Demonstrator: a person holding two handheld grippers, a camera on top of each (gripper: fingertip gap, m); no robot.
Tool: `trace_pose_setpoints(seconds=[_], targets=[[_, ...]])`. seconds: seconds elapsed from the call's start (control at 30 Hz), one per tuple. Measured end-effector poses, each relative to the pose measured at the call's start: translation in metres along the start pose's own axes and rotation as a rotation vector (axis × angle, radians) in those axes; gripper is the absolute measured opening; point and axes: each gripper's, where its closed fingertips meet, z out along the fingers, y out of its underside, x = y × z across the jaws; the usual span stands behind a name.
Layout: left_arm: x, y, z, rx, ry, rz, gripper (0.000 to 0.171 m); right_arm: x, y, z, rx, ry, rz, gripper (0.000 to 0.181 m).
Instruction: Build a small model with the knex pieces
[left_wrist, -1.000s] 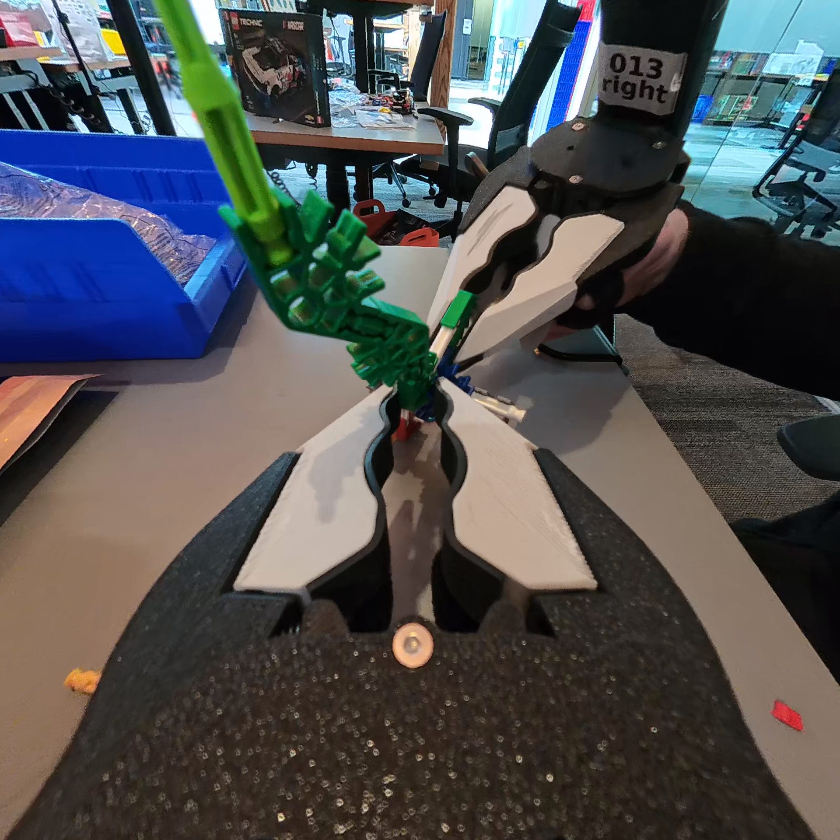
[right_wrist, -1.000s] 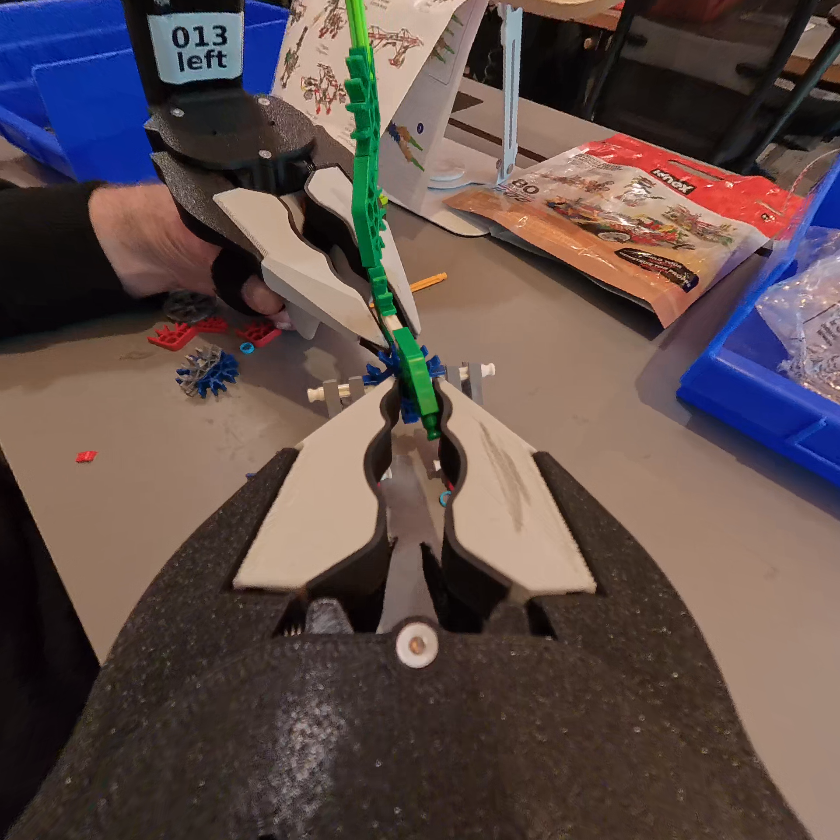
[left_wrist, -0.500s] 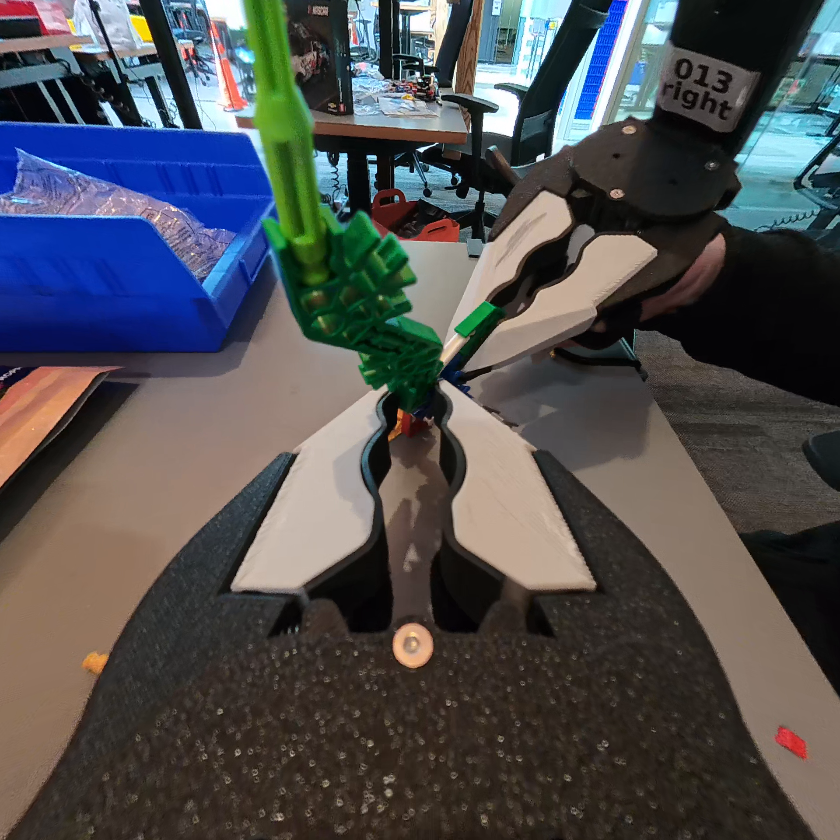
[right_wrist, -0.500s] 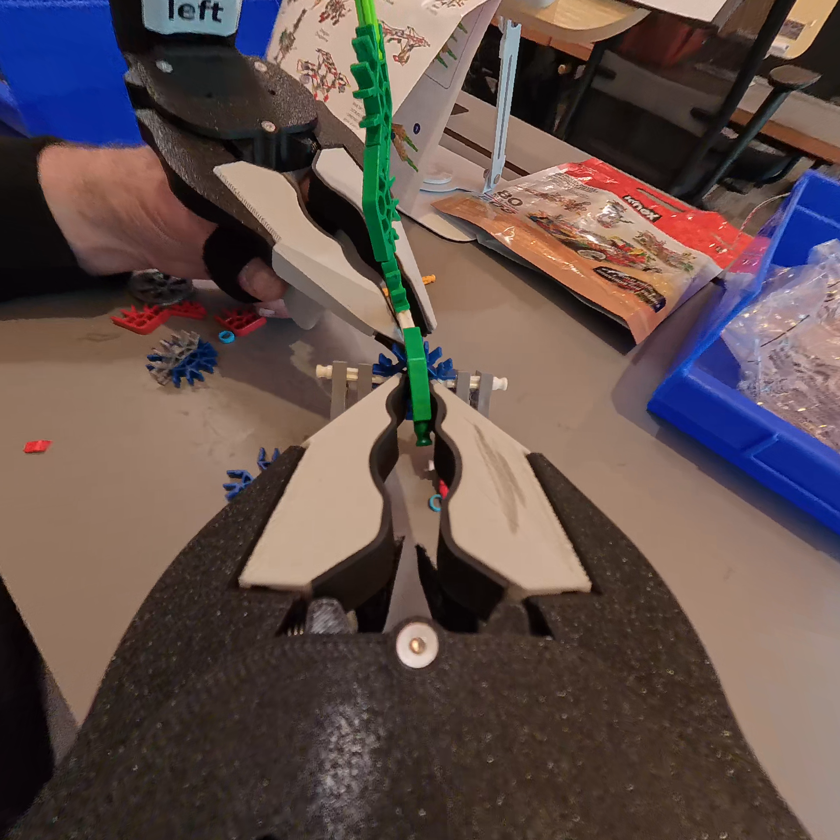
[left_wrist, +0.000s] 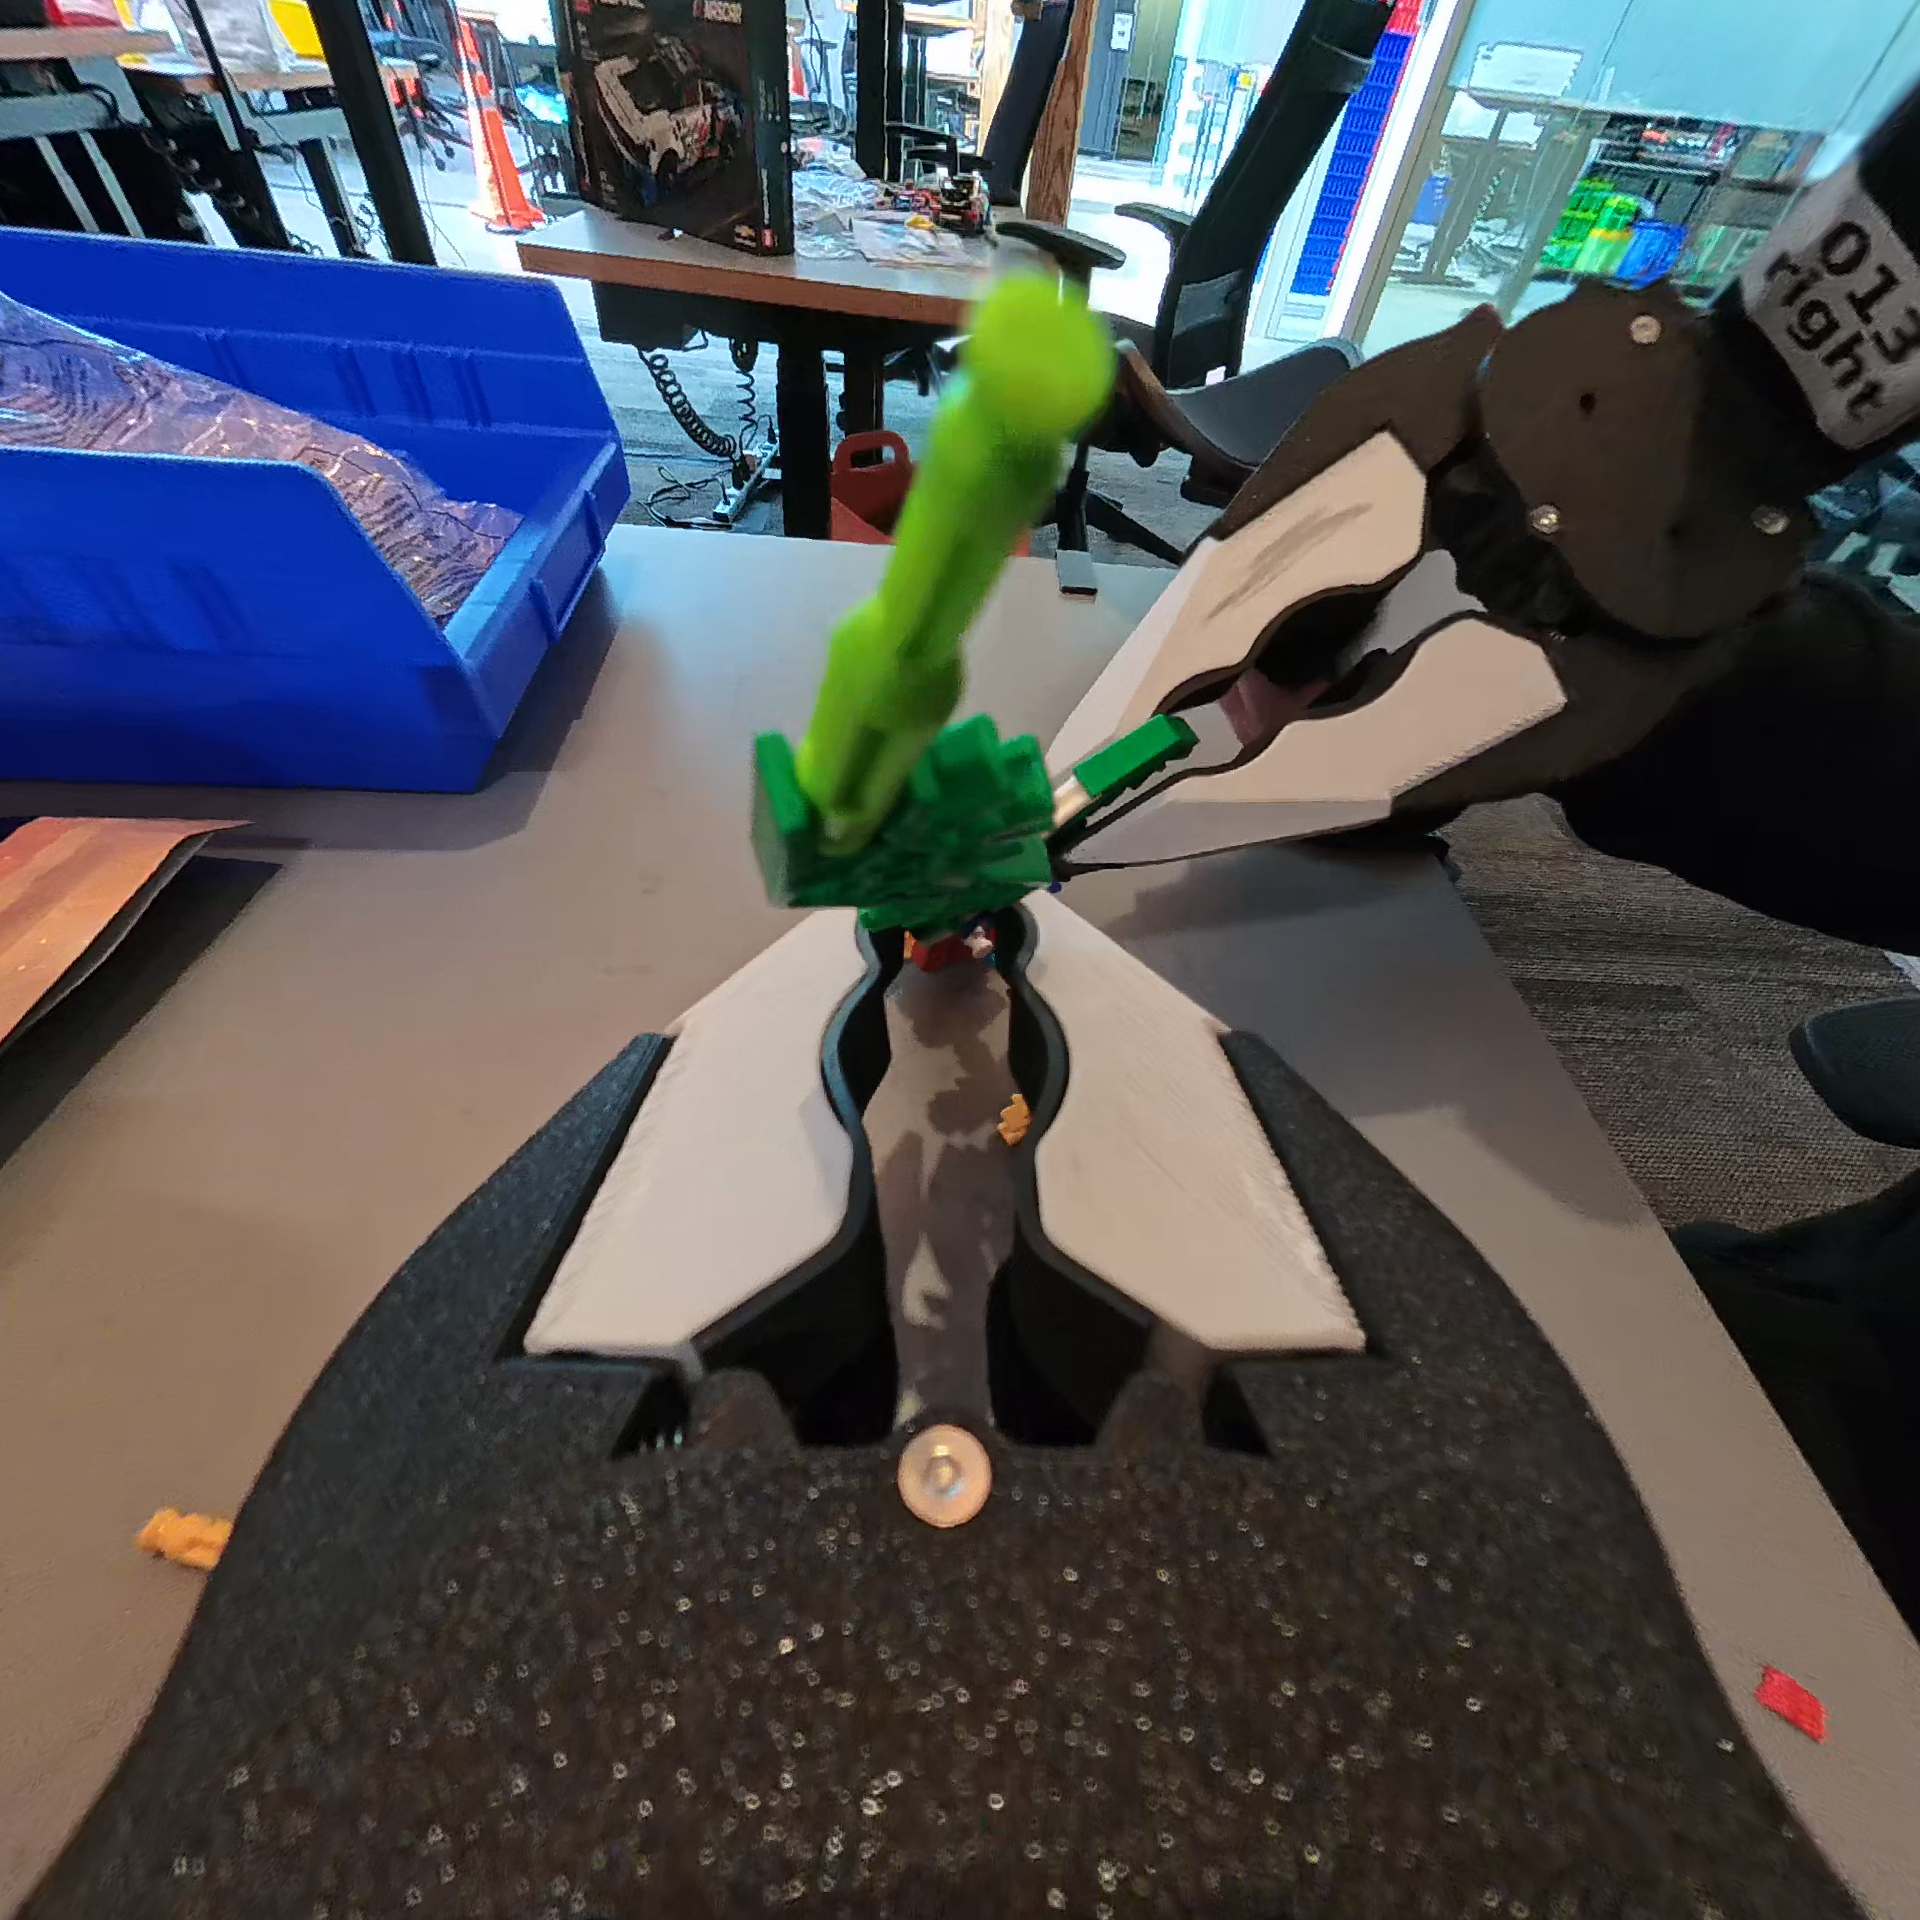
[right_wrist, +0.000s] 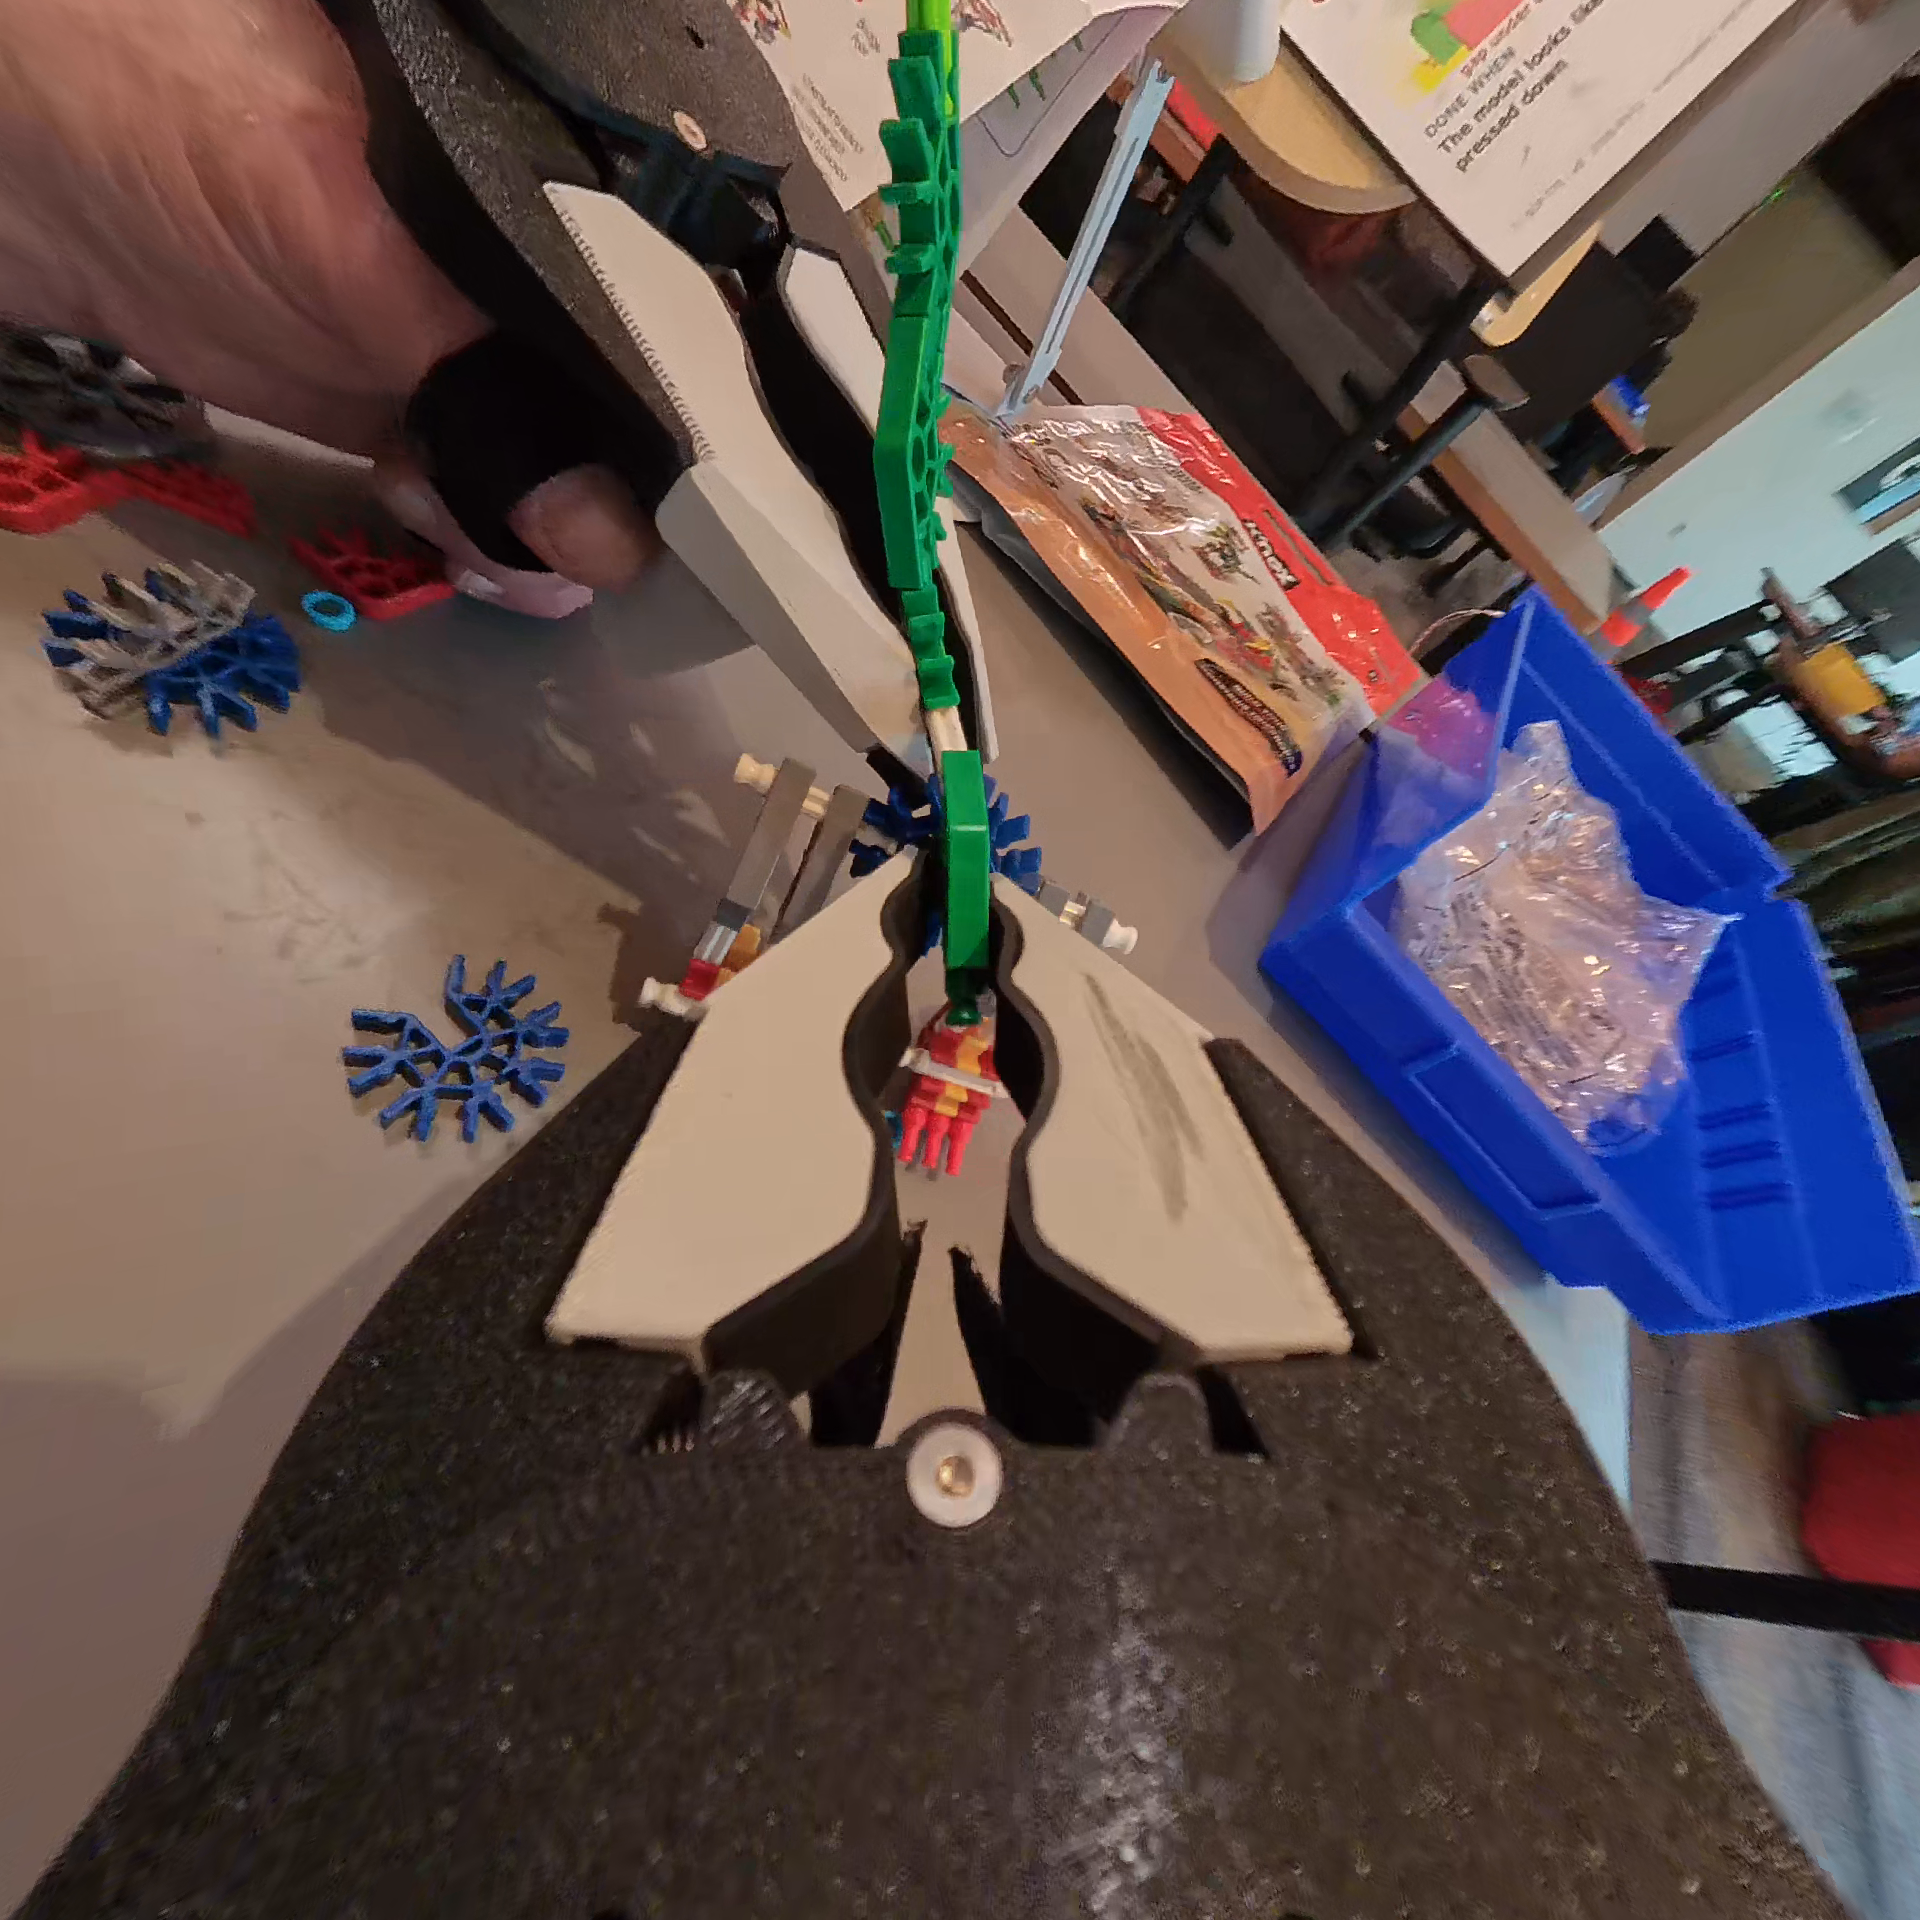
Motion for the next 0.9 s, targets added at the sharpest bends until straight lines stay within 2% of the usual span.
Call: trace_pose_setpoints(seconds=[0.27,0.4,0.5,0.6,0.73,0.9], targets=[[0.0,-0.001,-0.001,0.019,-0.013,0.033,0.015,0.0,-0.002,-0.001,-0.034,0.092,-0.143,0.007],[0.001,-0.001,-0.001,0.007,-0.01,0.02,0.016,-0.002,-0.002,-0.002,0.027,0.031,-0.006,0.006],[0.002,-0.003,-0.005,0.02,0.026,-0.006,0.028,-0.006,-0.003,-0.004,0.098,-0.06,0.13,0.006],[0.006,-0.003,-0.006,0.043,0.087,-0.037,0.032,-0.008,0.0,-0.008,0.155,-0.17,0.27,0.006],[0.016,-0.003,-0.004,0.037,0.142,-0.014,0.029,-0.008,-0.002,-0.012,0.203,-0.319,0.403,0.005],[0.019,-0.001,-0.001,0.02,0.158,-0.009,0.018,-0.005,-0.006,-0.012,0.243,-0.398,0.474,0.005]])
